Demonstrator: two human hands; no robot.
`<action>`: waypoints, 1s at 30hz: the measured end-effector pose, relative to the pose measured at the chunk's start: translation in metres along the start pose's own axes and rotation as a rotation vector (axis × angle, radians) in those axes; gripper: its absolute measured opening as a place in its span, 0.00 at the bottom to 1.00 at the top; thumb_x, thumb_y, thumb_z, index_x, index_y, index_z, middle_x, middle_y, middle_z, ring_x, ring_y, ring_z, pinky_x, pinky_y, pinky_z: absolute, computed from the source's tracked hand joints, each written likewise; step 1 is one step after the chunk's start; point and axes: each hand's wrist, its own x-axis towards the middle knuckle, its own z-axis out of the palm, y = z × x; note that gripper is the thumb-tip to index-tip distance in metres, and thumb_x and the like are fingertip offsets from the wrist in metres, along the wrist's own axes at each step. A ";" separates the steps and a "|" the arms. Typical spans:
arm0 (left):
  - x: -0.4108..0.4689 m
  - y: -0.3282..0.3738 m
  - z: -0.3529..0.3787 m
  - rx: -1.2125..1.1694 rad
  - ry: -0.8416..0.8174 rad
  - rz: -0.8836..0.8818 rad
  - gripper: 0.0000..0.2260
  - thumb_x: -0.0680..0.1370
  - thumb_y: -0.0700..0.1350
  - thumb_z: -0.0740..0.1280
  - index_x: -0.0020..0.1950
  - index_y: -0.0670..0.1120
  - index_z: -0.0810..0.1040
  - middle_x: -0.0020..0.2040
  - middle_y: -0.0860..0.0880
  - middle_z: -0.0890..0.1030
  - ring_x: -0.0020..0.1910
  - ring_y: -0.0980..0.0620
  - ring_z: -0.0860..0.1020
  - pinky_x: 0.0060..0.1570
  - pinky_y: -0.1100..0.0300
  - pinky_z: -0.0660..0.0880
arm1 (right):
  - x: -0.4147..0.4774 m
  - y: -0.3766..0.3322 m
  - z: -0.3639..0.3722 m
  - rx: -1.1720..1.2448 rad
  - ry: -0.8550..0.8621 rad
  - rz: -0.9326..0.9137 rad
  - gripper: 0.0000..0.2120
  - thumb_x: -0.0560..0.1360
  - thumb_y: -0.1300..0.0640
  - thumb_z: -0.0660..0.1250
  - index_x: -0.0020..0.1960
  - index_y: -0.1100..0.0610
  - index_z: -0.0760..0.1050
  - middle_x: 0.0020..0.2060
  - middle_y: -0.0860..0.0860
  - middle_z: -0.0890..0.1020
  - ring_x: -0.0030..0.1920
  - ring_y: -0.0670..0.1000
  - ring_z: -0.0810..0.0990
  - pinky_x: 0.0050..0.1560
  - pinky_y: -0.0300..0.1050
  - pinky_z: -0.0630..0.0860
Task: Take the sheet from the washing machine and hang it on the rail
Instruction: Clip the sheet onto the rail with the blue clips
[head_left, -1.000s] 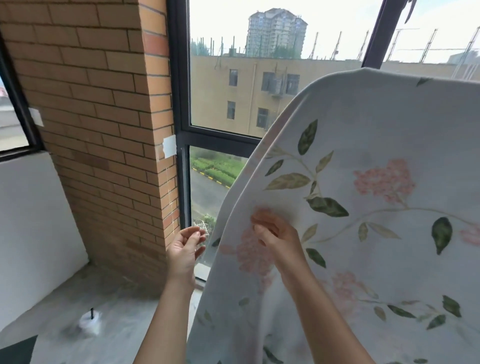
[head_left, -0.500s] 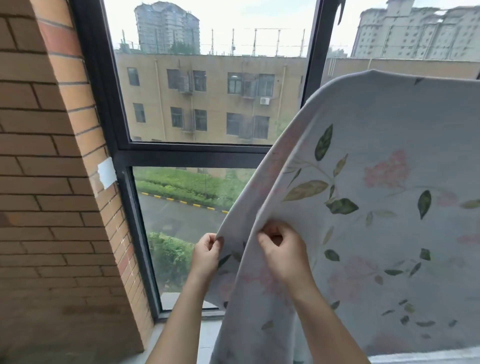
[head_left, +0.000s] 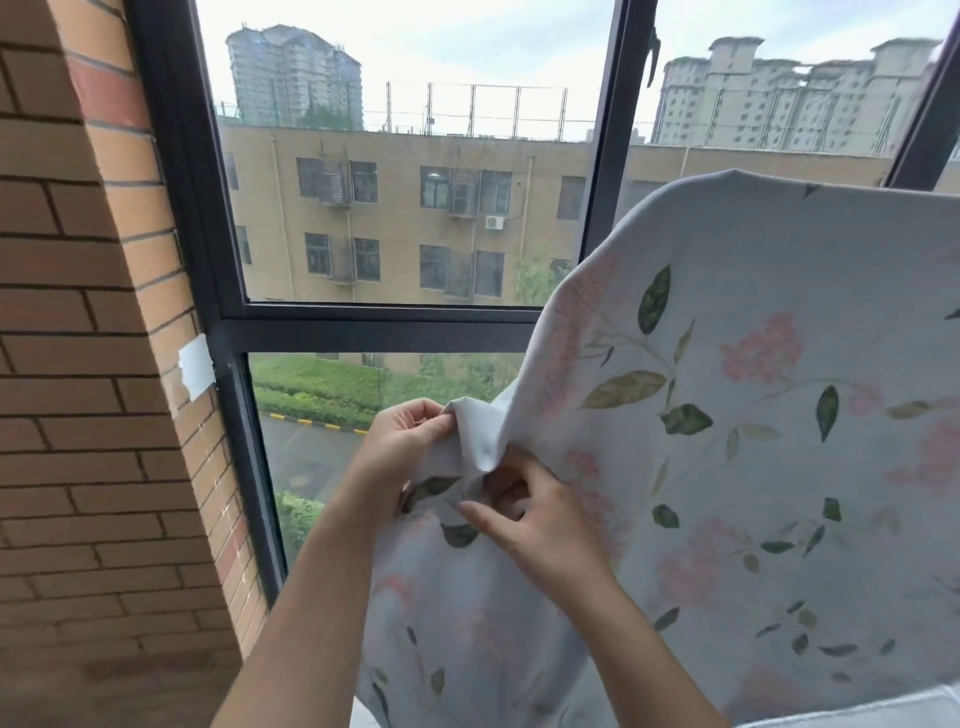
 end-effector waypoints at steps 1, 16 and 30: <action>-0.001 0.003 0.001 -0.026 -0.030 -0.027 0.10 0.76 0.37 0.65 0.34 0.43 0.74 0.27 0.50 0.76 0.24 0.57 0.72 0.24 0.66 0.68 | 0.001 0.000 0.001 -0.015 0.005 0.022 0.12 0.67 0.49 0.75 0.44 0.52 0.74 0.38 0.47 0.80 0.38 0.44 0.78 0.38 0.36 0.73; -0.006 0.020 0.018 0.091 -0.399 -0.192 0.03 0.67 0.40 0.73 0.34 0.46 0.83 0.32 0.49 0.80 0.34 0.51 0.77 0.43 0.57 0.72 | -0.015 0.003 0.006 0.215 -0.073 0.131 0.19 0.61 0.42 0.72 0.46 0.52 0.79 0.38 0.50 0.82 0.38 0.50 0.81 0.42 0.39 0.76; -0.019 -0.007 0.013 0.252 -0.436 0.050 0.12 0.73 0.30 0.66 0.50 0.42 0.82 0.44 0.48 0.84 0.41 0.55 0.78 0.43 0.62 0.75 | -0.022 -0.001 -0.028 0.611 0.113 0.277 0.10 0.77 0.68 0.62 0.46 0.58 0.80 0.42 0.55 0.85 0.45 0.55 0.83 0.49 0.49 0.78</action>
